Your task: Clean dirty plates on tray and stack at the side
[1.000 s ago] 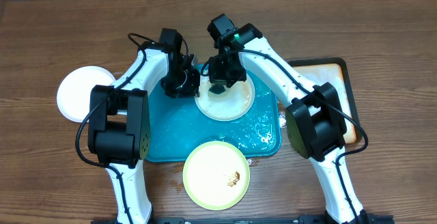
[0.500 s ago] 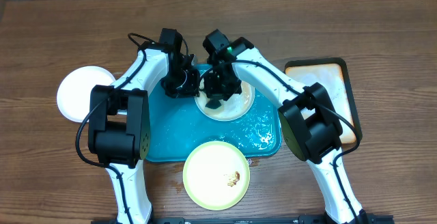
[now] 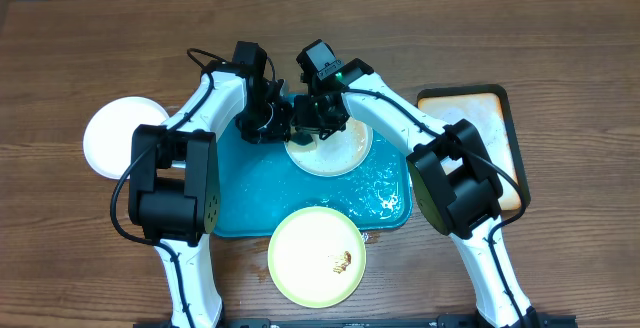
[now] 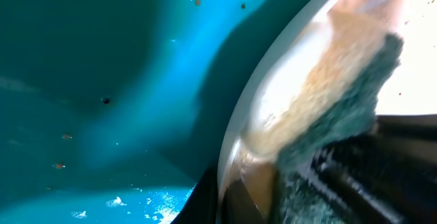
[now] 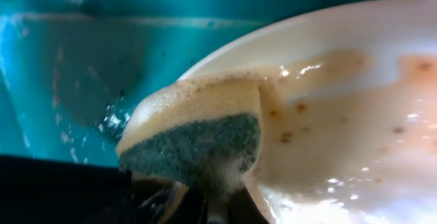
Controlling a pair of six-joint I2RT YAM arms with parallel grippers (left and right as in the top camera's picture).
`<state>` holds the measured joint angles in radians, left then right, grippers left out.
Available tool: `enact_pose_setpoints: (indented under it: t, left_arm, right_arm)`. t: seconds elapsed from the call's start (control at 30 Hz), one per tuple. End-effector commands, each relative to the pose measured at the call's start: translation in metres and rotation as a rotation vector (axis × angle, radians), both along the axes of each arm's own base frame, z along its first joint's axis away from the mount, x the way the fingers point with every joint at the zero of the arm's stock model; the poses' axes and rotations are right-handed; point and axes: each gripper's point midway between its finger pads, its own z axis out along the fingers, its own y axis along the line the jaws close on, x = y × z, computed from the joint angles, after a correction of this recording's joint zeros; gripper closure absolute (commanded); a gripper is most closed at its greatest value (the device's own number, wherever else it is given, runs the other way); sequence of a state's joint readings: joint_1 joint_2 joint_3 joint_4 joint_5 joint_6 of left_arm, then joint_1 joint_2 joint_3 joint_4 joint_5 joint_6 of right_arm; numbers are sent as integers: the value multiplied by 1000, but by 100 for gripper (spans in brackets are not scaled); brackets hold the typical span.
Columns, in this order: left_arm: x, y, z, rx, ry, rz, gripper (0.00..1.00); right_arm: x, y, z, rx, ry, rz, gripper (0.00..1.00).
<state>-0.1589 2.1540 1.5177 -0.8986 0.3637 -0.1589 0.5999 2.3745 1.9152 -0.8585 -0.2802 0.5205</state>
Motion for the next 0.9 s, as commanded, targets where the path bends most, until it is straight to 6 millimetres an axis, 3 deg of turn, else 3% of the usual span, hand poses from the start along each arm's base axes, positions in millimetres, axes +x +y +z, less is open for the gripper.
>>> enact_pose_setpoints:
  t: [0.0, 0.4, 0.53, 0.7, 0.87]
  left_arm:
    - [-18, 24, -37, 123, 89, 4, 96]
    - [-18, 24, -37, 124, 89, 5, 96]
    - [-18, 24, -37, 124, 89, 6, 96]
    - [-18, 24, -37, 124, 91, 12, 96]
    - [-18, 24, -37, 125, 92, 13, 96]
  right_arm:
    - [13, -25, -14, -120, -31, -101, 96]
    - [12, -115, -25, -415, 22, -228, 96]
    - [12, -136, -25, -458, 47, -255, 96]
    - [10, -147, -25, -490, 57, -227, 96]
    - [10, -141, -14, -497, 39, -146, 96]
